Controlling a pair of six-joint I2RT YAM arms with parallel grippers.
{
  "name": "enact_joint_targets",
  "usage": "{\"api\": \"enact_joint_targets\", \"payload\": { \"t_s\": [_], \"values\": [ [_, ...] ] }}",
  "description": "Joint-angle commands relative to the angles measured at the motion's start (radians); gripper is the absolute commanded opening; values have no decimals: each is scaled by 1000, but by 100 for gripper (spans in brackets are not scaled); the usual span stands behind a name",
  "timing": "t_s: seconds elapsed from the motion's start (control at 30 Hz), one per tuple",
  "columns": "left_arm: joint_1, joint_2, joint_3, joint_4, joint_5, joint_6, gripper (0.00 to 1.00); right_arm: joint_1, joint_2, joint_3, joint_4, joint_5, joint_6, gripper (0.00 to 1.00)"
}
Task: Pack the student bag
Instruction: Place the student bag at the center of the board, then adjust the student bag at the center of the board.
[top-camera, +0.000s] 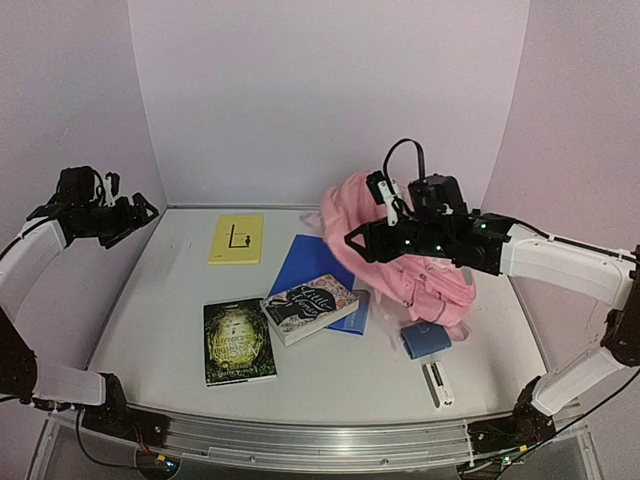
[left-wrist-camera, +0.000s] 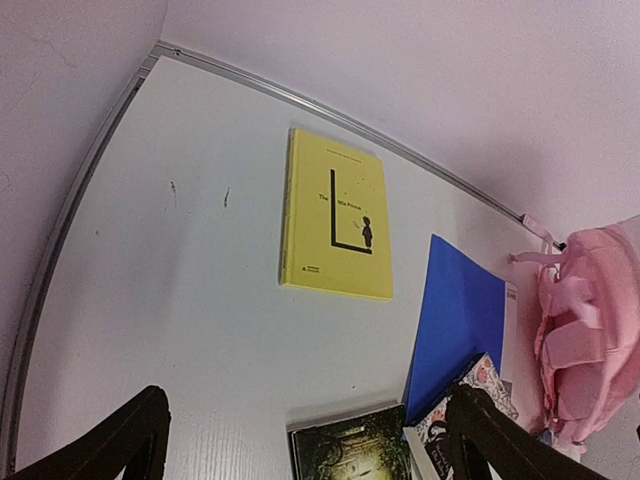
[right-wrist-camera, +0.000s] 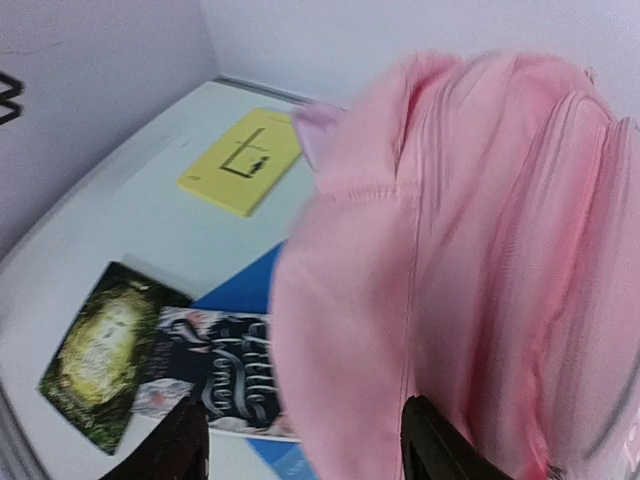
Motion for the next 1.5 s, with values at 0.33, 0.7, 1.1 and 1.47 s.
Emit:
{"api": "enact_joint_targets", "payload": {
  "t_s": [0.33,0.7,1.1,1.47],
  "values": [
    [-335,7,-70,110,-33,-165,96,-3,-184,-176,-132,199,443,89],
    [-687,186,-213,526,-27,-520,88,5,-211,-460,-38,33,639,54],
    [-762,529,-37,715,22,-498,75,29,-85,-601,260,60,795,33],
    [-733,721,111,748,42,-474,69,19,-16,-630,299,256,817,29]
  ]
}}
